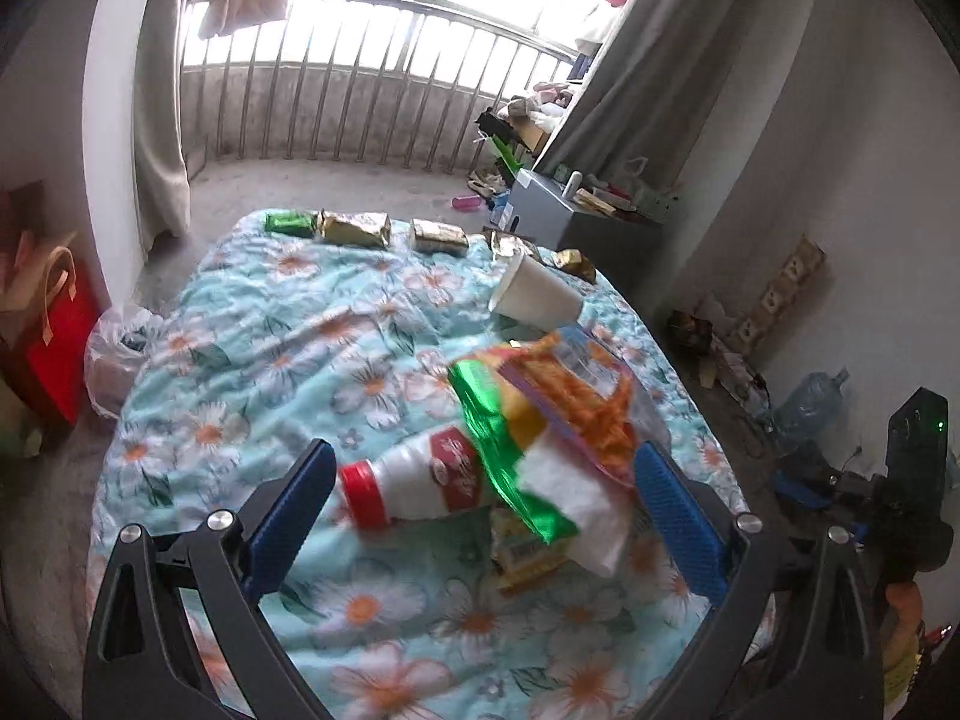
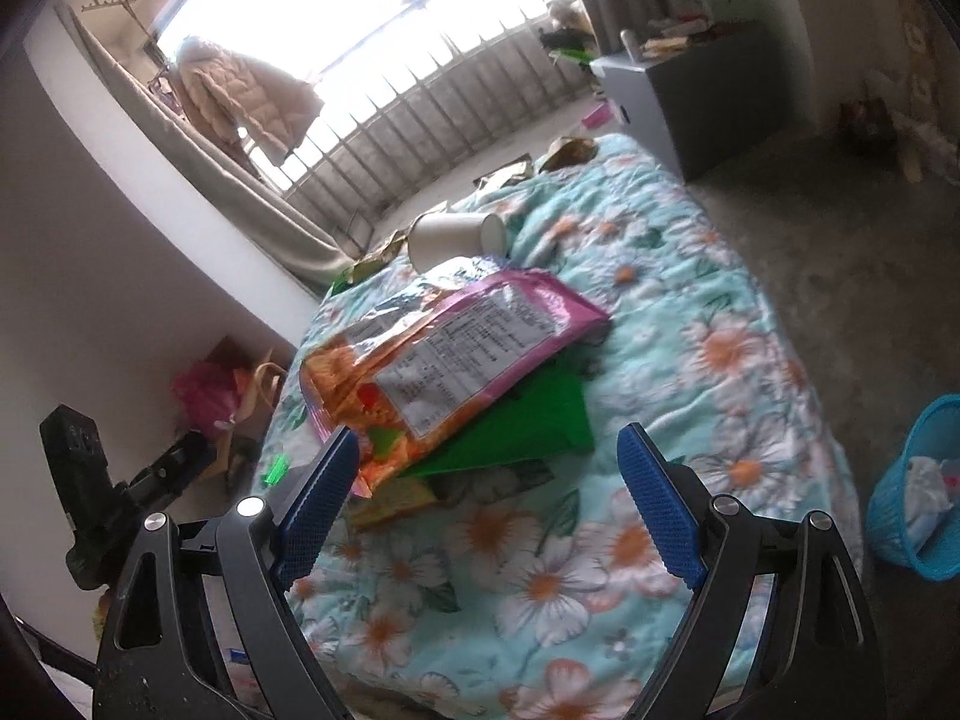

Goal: Collect trash
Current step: 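Move both open tools back over the bed toward the paper cup, then grasp the white paper cup with the left tool while the right tool grasps the pink and green bags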

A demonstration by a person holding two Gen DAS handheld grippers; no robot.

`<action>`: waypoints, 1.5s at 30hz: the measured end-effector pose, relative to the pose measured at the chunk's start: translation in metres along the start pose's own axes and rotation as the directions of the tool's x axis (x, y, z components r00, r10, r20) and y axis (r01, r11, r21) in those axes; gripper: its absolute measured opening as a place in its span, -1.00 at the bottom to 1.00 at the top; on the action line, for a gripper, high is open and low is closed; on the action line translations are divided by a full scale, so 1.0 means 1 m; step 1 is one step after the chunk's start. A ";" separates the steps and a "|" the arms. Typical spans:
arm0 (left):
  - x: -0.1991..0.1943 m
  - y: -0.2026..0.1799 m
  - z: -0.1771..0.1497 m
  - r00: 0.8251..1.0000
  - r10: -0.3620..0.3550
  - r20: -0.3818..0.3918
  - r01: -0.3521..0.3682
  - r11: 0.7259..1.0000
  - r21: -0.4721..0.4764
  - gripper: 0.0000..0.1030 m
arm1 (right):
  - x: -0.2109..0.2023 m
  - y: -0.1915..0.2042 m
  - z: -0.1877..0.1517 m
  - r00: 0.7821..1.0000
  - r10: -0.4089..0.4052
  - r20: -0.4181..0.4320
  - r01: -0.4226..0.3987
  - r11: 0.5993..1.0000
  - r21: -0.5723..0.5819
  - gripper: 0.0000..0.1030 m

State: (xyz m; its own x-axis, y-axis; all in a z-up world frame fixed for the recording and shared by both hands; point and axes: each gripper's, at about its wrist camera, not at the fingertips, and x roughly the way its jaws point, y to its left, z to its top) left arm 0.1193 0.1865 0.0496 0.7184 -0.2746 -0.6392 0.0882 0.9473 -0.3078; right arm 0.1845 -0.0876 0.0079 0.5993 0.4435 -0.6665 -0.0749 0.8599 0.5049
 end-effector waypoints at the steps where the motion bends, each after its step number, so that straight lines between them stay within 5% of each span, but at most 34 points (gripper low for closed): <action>1: 0.001 0.001 0.006 1.000 -0.004 0.008 0.004 1.000 0.006 0.89 | 0.003 -0.001 0.001 1.000 0.008 -0.005 -0.008 1.000 0.009 0.63; 10: 0.051 0.007 0.091 0.985 -0.170 -0.043 0.171 0.985 0.011 0.89 | 0.021 -0.010 0.014 0.983 0.175 -0.046 -0.167 0.975 0.147 0.51; 19: 0.162 0.002 0.141 0.938 -0.290 -0.190 0.282 0.957 -0.068 0.86 | 0.063 -0.038 0.014 0.929 0.357 -0.095 -0.296 0.873 0.387 0.28; 32: 0.268 0.006 0.156 0.905 -0.299 -0.303 0.259 0.952 -0.166 0.40 | 0.092 -0.059 0.012 0.876 0.468 -0.116 -0.341 0.771 0.538 0.04; 45: 0.290 0.017 0.145 0.880 -0.348 -0.324 0.277 0.929 -0.247 -0.14 | 0.099 -0.069 0.009 0.845 0.529 -0.081 -0.379 0.697 0.609 -0.27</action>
State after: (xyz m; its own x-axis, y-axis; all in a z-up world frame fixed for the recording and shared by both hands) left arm 0.4295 0.1466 -0.0386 0.3778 -0.6247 -0.6834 0.1106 0.7632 -0.6366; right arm 0.2560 -0.1049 -0.0886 0.4022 0.8501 -0.3398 0.2062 0.2775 0.9383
